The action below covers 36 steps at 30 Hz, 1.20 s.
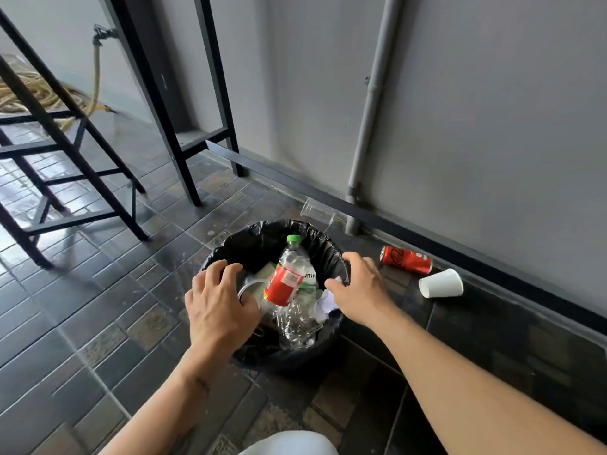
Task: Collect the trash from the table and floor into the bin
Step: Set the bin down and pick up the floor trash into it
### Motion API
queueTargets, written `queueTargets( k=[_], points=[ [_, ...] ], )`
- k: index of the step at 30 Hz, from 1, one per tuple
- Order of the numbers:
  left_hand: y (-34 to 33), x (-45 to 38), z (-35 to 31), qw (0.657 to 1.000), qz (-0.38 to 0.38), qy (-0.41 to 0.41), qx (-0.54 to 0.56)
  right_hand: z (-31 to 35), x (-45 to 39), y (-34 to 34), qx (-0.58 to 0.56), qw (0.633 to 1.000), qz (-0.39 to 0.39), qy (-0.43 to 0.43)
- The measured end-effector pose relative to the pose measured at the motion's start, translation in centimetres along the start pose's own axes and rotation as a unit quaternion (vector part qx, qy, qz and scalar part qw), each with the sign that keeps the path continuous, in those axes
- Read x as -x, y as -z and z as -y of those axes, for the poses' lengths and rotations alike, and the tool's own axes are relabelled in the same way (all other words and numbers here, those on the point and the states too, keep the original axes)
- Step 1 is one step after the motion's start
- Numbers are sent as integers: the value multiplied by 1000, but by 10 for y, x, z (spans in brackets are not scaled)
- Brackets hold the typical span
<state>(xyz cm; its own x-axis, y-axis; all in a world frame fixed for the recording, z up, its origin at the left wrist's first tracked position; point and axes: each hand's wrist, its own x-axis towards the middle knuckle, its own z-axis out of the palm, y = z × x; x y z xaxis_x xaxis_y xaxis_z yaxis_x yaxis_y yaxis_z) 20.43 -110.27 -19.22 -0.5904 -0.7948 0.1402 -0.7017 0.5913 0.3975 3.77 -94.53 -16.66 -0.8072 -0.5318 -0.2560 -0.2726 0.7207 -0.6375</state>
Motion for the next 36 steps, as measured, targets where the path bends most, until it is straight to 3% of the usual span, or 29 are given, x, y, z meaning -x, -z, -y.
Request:
queueTargets(
  k=[4,7,19,24,29,33,36],
  points=[
    [-4,-1,22,999,20,27,-10,3,2,-20,-78,991,42,-96],
    [-11,0,34,999,28,16,20,3,3,-27,-120,984,64,-113],
    [9,-48,111,994,-45,82,55,65,-38,-92,-174,976,127,-32],
    [9,-57,132,990,-71,115,46,90,-51,-110,-173,980,93,-7],
    [14,-60,126,987,-69,143,34,98,-43,-109,-103,994,43,-1],
    [21,-60,119,989,-47,139,-8,64,-37,-78,-12,996,89,4],
    [26,-59,96,990,-81,112,10,25,-37,-39,59,991,118,8]
  ],
)
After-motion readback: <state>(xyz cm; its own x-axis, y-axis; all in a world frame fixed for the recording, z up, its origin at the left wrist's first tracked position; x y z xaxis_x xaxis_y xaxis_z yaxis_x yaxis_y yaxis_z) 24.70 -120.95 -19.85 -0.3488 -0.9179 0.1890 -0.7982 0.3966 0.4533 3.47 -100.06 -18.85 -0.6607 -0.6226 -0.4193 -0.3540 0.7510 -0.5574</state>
